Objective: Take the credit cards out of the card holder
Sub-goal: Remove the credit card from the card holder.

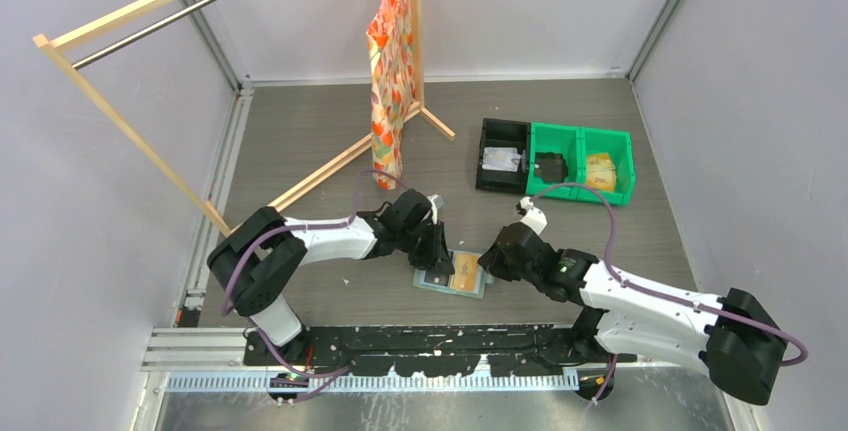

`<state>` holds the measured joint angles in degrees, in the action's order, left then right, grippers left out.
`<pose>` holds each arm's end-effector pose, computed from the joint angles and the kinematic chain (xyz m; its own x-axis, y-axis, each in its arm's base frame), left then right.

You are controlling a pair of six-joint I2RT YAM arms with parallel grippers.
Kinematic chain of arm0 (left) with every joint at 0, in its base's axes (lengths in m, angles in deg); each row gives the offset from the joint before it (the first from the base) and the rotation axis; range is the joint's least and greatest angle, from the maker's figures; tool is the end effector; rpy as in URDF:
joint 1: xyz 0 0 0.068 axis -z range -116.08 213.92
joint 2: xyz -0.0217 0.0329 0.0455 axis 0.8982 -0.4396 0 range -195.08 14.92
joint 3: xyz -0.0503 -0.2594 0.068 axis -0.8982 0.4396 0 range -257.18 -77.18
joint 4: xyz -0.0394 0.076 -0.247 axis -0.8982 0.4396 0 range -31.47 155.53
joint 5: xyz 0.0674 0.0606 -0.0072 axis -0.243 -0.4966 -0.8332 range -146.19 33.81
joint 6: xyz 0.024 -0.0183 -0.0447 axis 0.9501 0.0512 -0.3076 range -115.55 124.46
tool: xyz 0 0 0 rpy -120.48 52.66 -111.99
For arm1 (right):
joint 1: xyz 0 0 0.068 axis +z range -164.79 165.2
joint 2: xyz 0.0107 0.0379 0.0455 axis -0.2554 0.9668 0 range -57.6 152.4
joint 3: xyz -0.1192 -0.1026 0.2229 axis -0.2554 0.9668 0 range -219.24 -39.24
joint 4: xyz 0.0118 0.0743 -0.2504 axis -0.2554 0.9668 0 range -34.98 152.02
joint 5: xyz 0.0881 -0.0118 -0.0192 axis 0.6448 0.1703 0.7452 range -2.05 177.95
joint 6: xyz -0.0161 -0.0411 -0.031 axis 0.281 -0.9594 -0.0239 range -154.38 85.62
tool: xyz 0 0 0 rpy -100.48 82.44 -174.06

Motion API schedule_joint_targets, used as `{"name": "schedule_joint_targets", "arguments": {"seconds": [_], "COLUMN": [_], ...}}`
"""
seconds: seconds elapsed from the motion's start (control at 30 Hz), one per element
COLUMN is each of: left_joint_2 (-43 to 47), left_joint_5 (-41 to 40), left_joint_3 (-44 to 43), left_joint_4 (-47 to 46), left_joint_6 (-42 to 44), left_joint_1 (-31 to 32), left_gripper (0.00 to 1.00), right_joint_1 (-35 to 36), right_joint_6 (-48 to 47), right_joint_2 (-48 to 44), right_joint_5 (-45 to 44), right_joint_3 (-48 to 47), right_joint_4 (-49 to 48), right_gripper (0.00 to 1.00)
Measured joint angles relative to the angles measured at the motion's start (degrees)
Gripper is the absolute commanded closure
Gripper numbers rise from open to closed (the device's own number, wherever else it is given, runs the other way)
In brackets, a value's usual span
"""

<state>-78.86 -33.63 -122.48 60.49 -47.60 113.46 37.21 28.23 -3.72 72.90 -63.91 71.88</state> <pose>0.1926 -0.2469 0.1508 -0.9868 0.0347 -0.1584 0.1350 0.7168 -0.6841 0.1198 0.1384 0.1814 -0.7813 0.3926 -0.4852 0.0944 0.8428 0.5299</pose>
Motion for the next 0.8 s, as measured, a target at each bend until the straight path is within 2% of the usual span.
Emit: {"name": "schedule_joint_targets", "arguments": {"seconds": [0.2,0.37,0.8], "left_joint_2": [-1.2,-2.4,-2.6], "left_joint_5": [-0.5,-0.1,-0.1], "left_joint_3": [0.0,0.0,0.0], "left_joint_4": [0.1,-0.6,-1.0], "left_joint_6": [0.1,-0.1,0.0], "left_joint_1": [0.0,0.0,0.0], "left_gripper": [0.83,0.83,0.83], "right_joint_1": [0.0,-0.1,-1.7], "right_joint_6": [0.9,3.0,6.9], "right_joint_2": [2.7,2.6,-2.2], "right_joint_5": [2.3,3.3,5.3], "right_joint_3": [1.3,5.6,13.2], "right_joint_4": [-5.0,-8.2,-14.2], "right_gripper": [0.75,0.68,0.69]}}
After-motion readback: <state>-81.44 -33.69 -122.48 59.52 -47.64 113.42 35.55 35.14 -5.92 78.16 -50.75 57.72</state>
